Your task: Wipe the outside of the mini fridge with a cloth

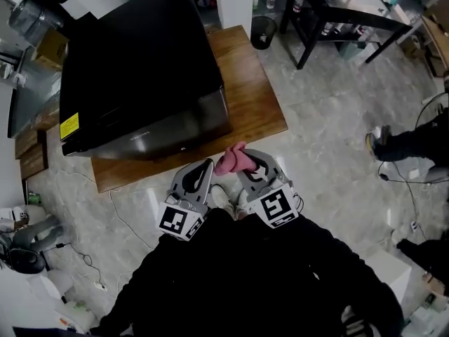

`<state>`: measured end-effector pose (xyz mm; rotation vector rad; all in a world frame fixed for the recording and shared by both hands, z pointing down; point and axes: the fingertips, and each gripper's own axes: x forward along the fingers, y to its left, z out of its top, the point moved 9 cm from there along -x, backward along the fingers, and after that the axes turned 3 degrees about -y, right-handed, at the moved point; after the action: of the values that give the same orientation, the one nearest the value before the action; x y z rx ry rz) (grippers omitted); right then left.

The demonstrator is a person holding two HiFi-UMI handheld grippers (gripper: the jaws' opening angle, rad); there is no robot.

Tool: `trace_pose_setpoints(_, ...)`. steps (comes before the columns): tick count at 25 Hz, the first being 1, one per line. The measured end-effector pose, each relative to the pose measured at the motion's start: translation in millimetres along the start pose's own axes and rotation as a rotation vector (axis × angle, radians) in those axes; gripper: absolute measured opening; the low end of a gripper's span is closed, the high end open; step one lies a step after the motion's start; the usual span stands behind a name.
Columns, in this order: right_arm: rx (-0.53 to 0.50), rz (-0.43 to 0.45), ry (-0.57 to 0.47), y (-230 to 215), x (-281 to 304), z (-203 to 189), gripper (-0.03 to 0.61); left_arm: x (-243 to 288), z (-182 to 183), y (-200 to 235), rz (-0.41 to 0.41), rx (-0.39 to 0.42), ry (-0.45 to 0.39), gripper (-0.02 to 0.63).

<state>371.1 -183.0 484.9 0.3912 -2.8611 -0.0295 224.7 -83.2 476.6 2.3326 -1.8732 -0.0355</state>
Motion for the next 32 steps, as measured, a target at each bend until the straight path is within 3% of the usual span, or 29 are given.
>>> trace_pose_setpoints(9,0.166,-0.056,-0.071,8,-32,65,0.084,-9,58,-3,-0.164,0.001,-0.028,0.006)
trace_pose_setpoints(18,0.187,-0.096,-0.078,4,-35,84,0.084,-2,75,2,-0.245,0.008,-0.055,0.006)
trace_pose_setpoints(21,0.198,-0.105,-0.079,-16,-37,82,0.084,10,78,-2,-0.233,-0.007,-0.057,0.006)
trace_pose_setpoints(26,0.233,-0.048,-0.088,-63,-29,78,0.084,42,84,-14,-0.197,-0.001,-0.064,0.006)
trace_pose_setpoints(32,0.254,0.117,-0.106,-132,-5,78,0.083,95,89,-37,-0.076,0.013,-0.075,0.006)
